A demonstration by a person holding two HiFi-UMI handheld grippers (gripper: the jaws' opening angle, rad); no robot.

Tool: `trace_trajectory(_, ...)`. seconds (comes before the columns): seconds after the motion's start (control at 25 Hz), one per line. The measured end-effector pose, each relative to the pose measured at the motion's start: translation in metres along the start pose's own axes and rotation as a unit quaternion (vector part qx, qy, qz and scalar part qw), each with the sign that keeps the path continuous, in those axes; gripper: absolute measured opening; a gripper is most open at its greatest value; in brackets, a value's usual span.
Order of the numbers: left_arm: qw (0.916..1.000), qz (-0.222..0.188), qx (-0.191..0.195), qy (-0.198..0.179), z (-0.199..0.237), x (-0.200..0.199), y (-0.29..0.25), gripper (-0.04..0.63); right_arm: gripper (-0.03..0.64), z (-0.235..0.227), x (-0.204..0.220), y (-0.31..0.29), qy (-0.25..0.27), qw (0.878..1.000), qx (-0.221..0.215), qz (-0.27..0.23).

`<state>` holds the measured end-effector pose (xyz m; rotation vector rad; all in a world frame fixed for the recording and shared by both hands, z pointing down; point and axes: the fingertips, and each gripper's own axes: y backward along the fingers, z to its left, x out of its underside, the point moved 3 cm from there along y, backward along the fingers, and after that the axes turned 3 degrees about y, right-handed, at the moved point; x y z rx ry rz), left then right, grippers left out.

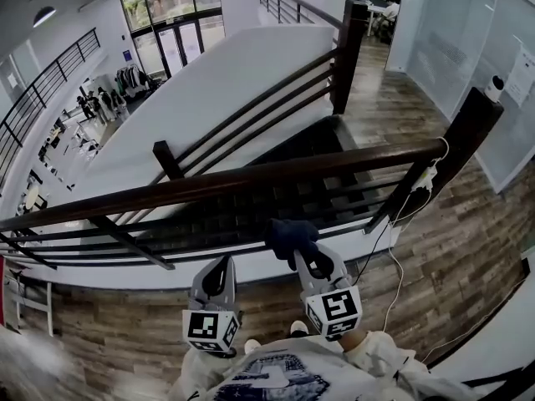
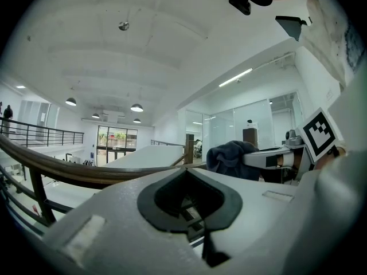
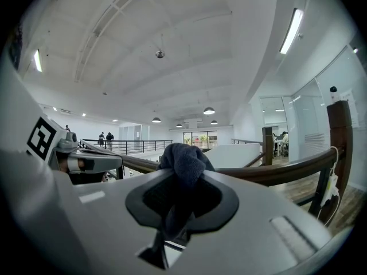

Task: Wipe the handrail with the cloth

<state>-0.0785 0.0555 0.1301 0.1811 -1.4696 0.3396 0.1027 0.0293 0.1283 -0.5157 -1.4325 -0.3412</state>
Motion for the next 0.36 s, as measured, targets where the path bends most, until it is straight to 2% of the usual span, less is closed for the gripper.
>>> trace_trajectory(0.36, 0.9999, 0.006, -0.010, 0.012, 0.0010, 0.0088, -0.0035, -0.002, 0.055, -0.0049, 0.0068, -0.0010, 0.000, 1.000, -0.004, 0.010)
